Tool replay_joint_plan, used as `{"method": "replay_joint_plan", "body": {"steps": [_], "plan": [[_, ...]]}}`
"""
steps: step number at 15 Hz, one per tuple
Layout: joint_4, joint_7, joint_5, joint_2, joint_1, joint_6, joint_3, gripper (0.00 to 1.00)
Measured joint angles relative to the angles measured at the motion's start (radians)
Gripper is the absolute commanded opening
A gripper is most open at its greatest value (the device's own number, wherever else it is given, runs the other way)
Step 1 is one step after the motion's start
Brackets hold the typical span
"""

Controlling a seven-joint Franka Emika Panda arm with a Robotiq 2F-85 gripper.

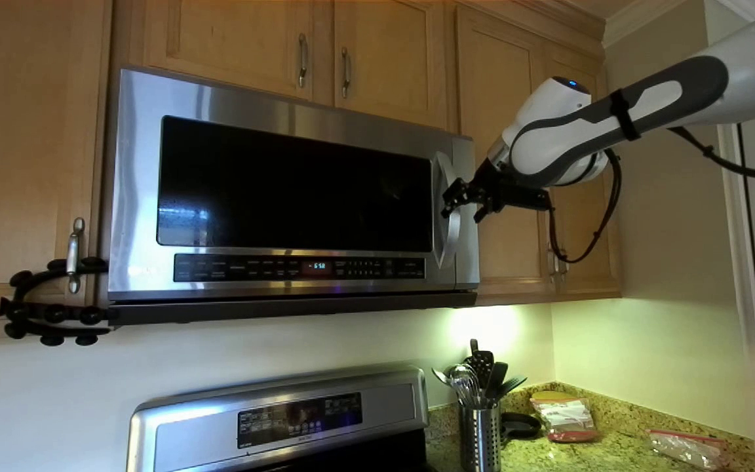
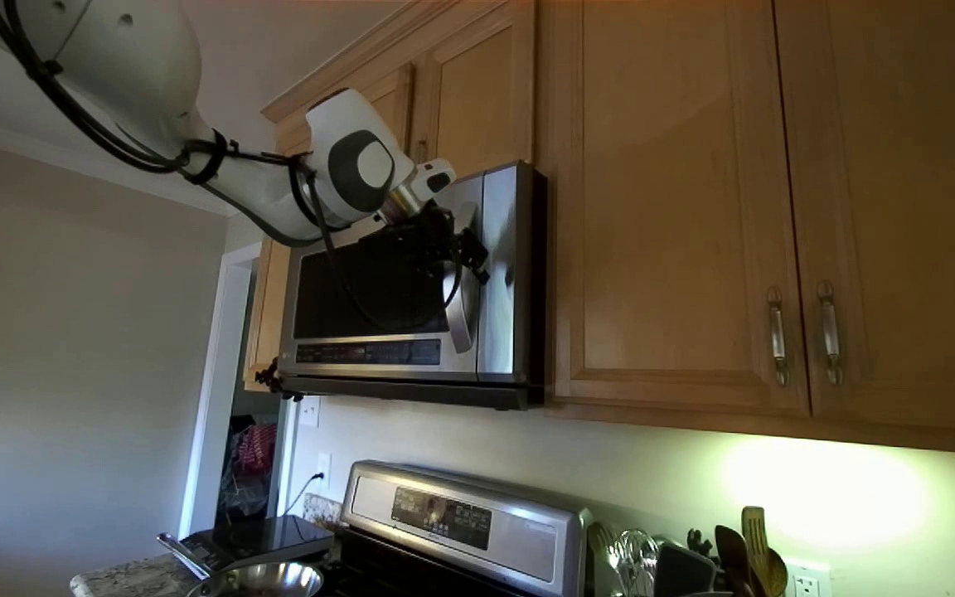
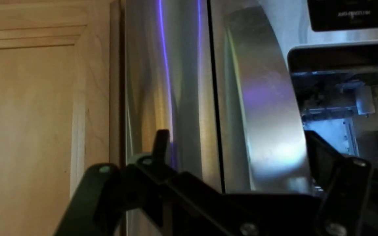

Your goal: Open the door to the microwave

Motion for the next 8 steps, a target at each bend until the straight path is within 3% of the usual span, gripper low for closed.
{"method": "replay_joint_plan", "body": {"steps": [2, 8], "plan": [[0.03, 0.0, 0.029, 0.037, 0.002, 0.006, 0.0, 0.69], [0.064, 0.023, 0.04, 0.057, 0.005, 0.003, 0.017, 0.28]]}}
